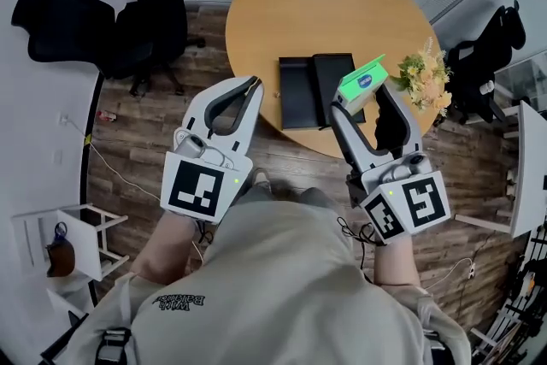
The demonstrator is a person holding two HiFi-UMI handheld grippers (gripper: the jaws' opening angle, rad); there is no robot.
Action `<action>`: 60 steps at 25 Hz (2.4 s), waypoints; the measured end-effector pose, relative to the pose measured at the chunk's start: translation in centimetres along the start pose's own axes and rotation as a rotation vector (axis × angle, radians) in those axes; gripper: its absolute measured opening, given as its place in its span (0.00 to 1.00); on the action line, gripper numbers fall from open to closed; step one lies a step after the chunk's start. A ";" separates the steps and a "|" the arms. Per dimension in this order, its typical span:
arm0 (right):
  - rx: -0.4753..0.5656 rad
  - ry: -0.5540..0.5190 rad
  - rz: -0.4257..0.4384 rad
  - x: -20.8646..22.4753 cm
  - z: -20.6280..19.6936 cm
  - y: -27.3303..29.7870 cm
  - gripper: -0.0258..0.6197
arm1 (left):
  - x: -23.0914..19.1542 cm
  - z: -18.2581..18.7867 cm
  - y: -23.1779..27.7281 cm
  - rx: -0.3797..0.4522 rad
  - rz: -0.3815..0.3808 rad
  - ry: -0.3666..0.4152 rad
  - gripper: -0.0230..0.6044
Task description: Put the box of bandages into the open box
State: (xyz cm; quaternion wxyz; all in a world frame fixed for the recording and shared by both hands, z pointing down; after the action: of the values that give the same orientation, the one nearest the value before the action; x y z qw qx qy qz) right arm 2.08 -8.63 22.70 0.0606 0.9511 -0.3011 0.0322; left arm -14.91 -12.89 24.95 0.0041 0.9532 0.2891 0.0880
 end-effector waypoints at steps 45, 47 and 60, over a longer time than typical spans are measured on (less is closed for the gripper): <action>-0.222 0.221 0.026 8.3 -6.9 7.8 0.53 | 0.5 -3.8 7.4 -0.108 0.028 0.060 0.08; -0.243 0.240 0.021 8.6 -7.9 8.3 0.53 | 0.4 -4.6 7.7 -0.124 0.025 0.052 0.08; -0.426 0.333 -0.002 9.9 -16.7 11.3 0.53 | -0.1 -9.7 9.7 -0.214 0.013 0.004 0.08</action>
State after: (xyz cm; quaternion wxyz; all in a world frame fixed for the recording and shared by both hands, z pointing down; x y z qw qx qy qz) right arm 3.20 -21.20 41.26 0.3081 0.8989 -0.2858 0.1242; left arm -11.36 -21.44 35.07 0.1050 0.9490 0.2718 0.1202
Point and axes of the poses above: the fingertips, and each gripper's own axes: y forward along the fingers, x to its right, z out of its top, the point moved 4 cm from there along -y, backward along the fingers, and after that the axes turned 12 degrees about z, right-handed, at the moved point
